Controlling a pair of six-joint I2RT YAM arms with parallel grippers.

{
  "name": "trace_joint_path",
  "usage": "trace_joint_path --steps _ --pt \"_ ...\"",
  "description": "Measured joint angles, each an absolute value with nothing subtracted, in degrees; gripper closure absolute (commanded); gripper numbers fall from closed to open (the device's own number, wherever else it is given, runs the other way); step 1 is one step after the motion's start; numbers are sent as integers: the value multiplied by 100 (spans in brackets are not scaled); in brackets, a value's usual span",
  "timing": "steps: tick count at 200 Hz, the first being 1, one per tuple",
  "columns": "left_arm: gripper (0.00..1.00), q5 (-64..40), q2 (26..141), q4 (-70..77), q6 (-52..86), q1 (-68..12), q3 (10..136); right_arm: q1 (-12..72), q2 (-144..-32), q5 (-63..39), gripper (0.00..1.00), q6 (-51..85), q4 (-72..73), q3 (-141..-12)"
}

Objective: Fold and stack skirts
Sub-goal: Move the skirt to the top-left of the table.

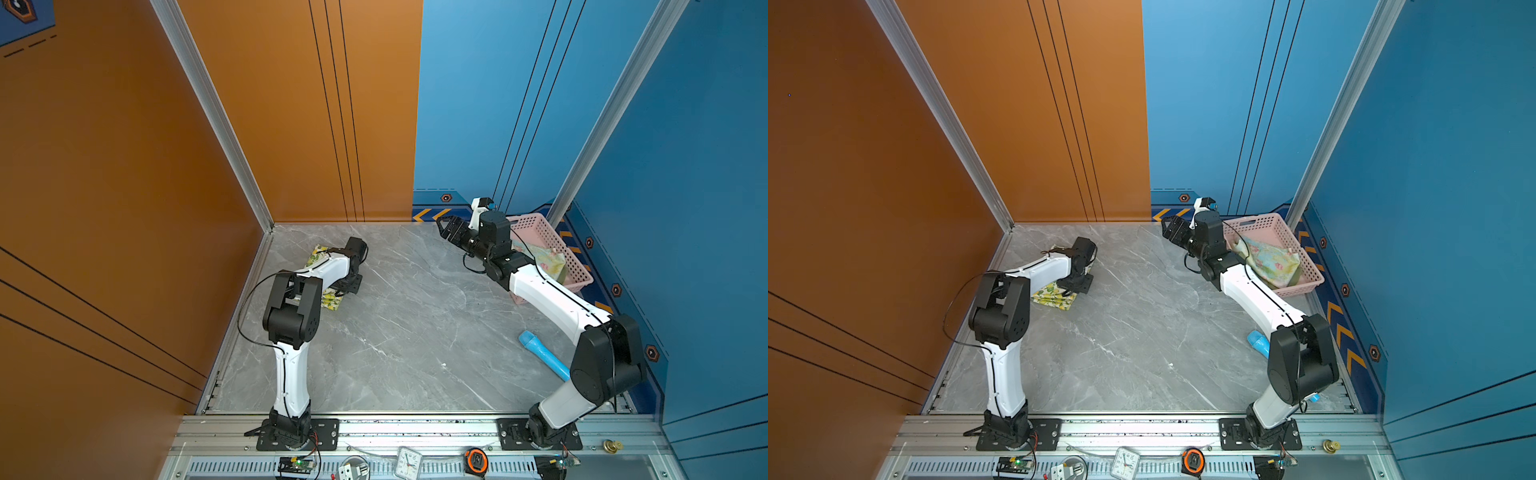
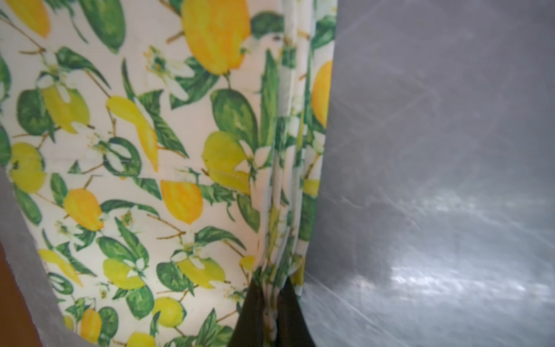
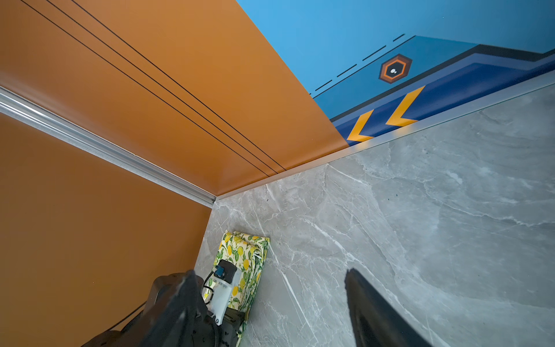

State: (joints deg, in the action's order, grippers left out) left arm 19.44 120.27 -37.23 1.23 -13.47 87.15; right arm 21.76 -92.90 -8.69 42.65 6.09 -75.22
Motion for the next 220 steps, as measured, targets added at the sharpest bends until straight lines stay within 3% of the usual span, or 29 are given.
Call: trace_joint_path --steps 109,183,194,220 --pt "100 1890 13378 -4034 -121 -250 10886 2622 -10075 -1092 21 3468 652 -7675" --pt "99 1643 14311 -4425 -19 191 12549 2421 -10350 -1122 21 3295 207 -8097" --pt "90 1619 14381 -4497 54 233 12724 2349 -10385 -1055 20 3295 69 -8180" --pt "44 1509 14435 -4567 233 274 12905 2084 -10394 -1017 19 3326 -191 -8289"
